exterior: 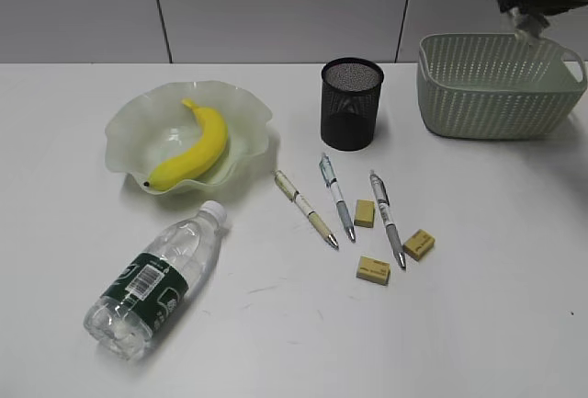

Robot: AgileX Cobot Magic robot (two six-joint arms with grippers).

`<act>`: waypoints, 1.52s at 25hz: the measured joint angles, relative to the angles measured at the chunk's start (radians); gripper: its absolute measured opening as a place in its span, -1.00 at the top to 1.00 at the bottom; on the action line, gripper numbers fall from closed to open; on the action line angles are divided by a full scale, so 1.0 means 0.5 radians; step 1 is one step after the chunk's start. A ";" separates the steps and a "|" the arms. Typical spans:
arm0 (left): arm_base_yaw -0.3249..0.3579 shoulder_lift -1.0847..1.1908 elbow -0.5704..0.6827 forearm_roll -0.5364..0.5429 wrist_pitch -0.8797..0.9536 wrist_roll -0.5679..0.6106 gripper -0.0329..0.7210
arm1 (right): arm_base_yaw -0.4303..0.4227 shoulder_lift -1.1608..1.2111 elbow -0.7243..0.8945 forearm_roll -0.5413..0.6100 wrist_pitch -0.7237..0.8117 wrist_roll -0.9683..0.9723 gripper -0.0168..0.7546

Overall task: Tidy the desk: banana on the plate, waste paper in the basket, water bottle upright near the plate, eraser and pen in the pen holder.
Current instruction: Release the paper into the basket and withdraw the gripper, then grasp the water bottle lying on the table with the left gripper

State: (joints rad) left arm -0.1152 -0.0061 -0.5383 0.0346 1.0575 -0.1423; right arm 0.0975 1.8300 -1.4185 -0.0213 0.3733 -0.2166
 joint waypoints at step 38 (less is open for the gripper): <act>0.000 0.342 -0.031 -0.230 -0.078 0.285 -0.20 | -0.064 -3.549 1.816 0.147 1.330 0.263 -0.12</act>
State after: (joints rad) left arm -0.1152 0.1651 -0.5538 -0.0805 1.0184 0.0000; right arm 0.0655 0.0553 -0.5106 0.0521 1.0383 -0.0851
